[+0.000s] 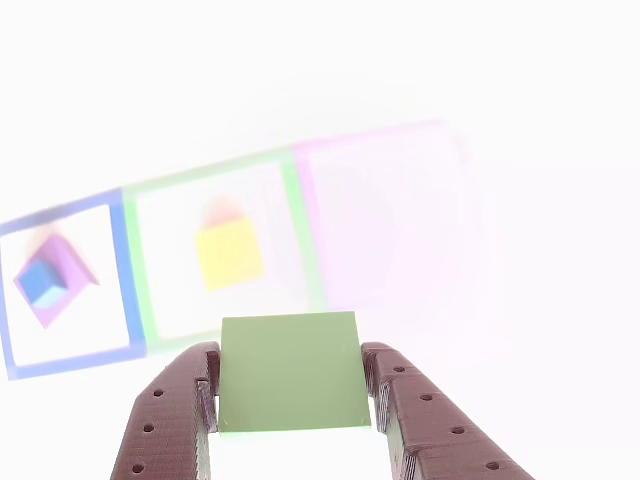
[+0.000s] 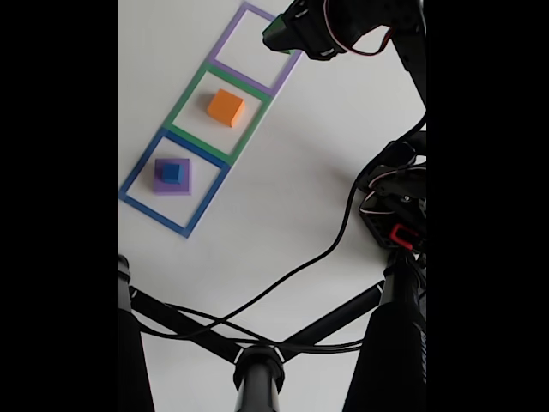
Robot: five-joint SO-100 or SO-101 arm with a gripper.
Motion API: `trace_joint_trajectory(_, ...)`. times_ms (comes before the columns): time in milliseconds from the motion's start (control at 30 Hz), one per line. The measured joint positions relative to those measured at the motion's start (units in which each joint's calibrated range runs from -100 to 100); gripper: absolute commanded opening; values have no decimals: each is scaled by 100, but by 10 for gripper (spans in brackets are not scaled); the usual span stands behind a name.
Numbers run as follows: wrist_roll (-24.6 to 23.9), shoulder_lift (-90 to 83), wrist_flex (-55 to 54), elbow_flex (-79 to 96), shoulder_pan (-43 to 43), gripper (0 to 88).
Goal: Tower of hanoi
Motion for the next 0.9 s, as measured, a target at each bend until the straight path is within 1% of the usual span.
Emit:
trace_joint_trajectory(100, 0, 68, 265, -661, 131, 69)
trace_joint_trajectory(233, 0, 76, 361, -853, 426, 66)
trace_joint_trajectory(433, 0, 101, 361, -818, 843, 69)
trace_joint_trajectory(567, 0, 110, 249, -296, 1023, 69)
trace_joint_trajectory(667, 0, -34, -369, 653, 1179, 74)
trace_joint_trajectory(733, 0, -287, -1019, 1514, 1277, 74)
trace_joint_trajectory(900, 0, -718, -3162, 3969, 1441, 79)
